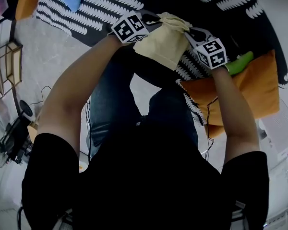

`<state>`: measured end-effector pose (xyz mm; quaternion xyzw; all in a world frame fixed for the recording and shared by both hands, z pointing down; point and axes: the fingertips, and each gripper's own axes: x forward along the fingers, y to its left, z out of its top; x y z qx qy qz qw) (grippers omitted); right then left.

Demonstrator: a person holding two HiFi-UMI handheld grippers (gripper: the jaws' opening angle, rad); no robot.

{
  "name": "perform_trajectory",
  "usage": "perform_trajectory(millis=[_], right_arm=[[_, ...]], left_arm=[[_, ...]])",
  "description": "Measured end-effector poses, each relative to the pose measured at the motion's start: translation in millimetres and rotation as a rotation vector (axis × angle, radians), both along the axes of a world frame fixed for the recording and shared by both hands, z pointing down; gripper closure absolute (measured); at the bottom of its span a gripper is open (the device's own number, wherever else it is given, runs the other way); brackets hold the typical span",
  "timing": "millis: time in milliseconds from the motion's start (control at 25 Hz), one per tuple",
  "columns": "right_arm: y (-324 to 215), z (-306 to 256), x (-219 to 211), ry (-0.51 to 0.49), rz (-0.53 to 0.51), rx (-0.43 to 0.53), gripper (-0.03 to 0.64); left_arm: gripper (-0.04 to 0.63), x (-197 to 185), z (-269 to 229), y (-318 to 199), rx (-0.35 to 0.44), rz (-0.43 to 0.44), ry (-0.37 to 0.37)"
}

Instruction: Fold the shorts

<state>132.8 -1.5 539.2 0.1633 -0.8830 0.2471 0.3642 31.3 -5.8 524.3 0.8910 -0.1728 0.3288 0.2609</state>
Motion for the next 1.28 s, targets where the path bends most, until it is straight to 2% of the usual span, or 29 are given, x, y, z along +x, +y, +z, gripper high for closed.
perform_trajectory(millis=[280,480,920,1080,1280], right_arm=[[39,12,-5,0.034,-0.135,0.012,0.555],[68,19,-15,0.042,-0.205,0.001,0.557],[132,38,-38,0.086,-0.387,-0.01,0.557],[151,46,-30,0.137,-0.445,-0.009,0.558],[165,50,-40,0.166,-0.509,0.022,0.558]], left_arm=[[0.538,-4,16,49,0.002,0.083,-0.027],[0.54,-13,28,72,0.009,0.094,-0.046],[0.54,-29,60,125,0.008,0.229,-0.126],[0.54,-23,67,143,0.006,0.277,-0.13],[0.54,-30,77,159,0.002,0.312,-0.157]])
